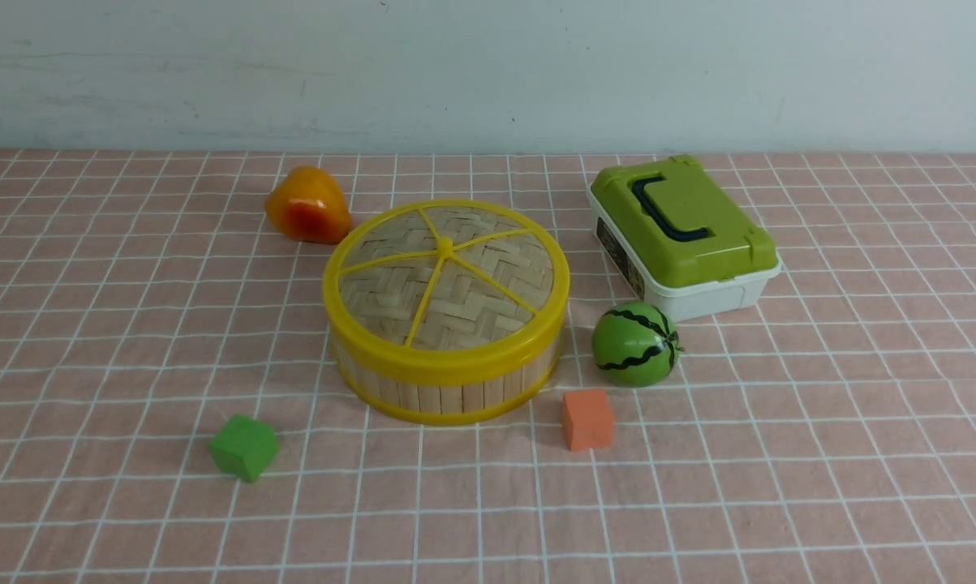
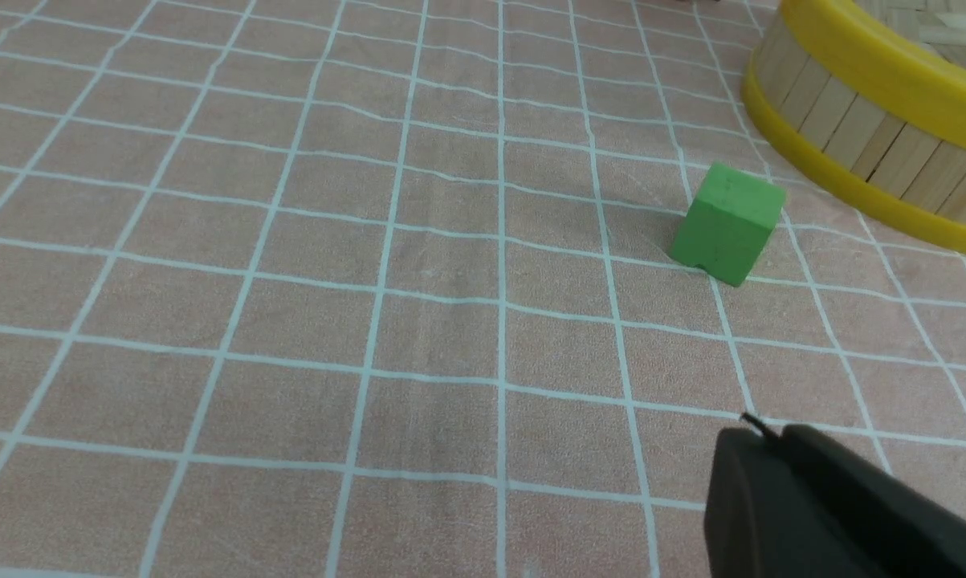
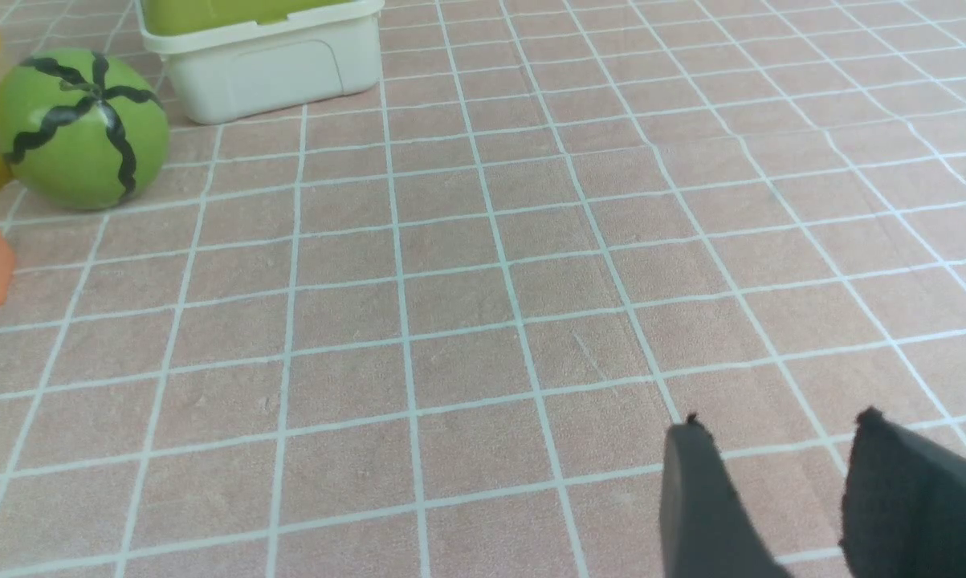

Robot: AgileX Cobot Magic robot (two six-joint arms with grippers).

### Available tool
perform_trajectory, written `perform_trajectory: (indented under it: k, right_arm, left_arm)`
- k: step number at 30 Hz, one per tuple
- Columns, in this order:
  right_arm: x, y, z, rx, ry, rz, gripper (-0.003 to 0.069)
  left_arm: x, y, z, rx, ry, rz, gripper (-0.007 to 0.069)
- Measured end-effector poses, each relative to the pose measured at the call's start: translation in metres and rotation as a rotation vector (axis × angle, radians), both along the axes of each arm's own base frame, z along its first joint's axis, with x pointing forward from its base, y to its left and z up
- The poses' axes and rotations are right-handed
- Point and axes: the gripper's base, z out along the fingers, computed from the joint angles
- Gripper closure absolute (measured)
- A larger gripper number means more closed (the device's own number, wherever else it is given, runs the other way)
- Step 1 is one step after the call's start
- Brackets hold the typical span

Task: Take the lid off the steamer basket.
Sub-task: Use the left arm to lift the lid of the steamer

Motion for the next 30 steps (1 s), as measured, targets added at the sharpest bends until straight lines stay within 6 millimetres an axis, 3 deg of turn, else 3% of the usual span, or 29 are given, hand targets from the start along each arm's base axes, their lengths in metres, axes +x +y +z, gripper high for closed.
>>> perform_trajectory:
  k: [24,30]
  right_arm:
    - [0.0,0.0,0.0,0.0,0.0,0.0,0.0418]
    - [0.0,0.0,0.0,0.0,0.0,0.0,0.0418]
  left_arm:
    - [0.0,0.0,-0.0001,0.0,0.001,0.0,0.057]
    - [0.0025,-0.0001,0.0091,-0.003,-0.106,0.0,0.0564]
